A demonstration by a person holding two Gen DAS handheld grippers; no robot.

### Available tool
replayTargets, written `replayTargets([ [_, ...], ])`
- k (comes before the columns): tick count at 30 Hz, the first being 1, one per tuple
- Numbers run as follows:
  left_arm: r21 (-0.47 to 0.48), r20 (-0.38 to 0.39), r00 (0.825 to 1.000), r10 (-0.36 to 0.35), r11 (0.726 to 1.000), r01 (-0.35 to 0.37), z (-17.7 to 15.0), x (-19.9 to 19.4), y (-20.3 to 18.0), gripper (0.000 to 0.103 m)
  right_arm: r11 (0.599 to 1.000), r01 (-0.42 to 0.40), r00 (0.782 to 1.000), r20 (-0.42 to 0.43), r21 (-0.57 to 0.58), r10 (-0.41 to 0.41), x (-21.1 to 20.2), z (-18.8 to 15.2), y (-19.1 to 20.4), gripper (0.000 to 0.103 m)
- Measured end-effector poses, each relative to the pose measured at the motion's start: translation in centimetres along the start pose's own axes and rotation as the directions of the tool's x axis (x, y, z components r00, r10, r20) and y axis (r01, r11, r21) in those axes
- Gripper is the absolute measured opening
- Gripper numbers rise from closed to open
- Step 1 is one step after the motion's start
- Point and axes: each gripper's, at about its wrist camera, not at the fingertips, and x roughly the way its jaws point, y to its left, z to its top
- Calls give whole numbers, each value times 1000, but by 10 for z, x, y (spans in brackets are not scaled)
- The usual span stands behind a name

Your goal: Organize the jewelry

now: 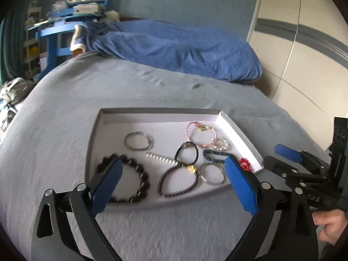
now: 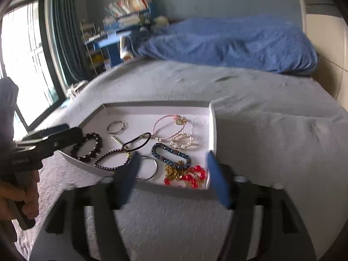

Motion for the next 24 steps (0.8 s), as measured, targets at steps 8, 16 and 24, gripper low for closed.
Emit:
replayTargets([
  [8,-10,4,998,70,998,-70,-44,-34,8,95,998,16,997,76,-61,-12,-32,-34,31,98],
  [16,65,66,993,101,992,-105,-68,-56,-2,97,998,49,994,103,-41,-45,-38,-46,35,98],
  [24,74,94,989,110,990,-117,-77,-60,-3,97,997,71,996,57,2,-71,-29,-54,27,98],
])
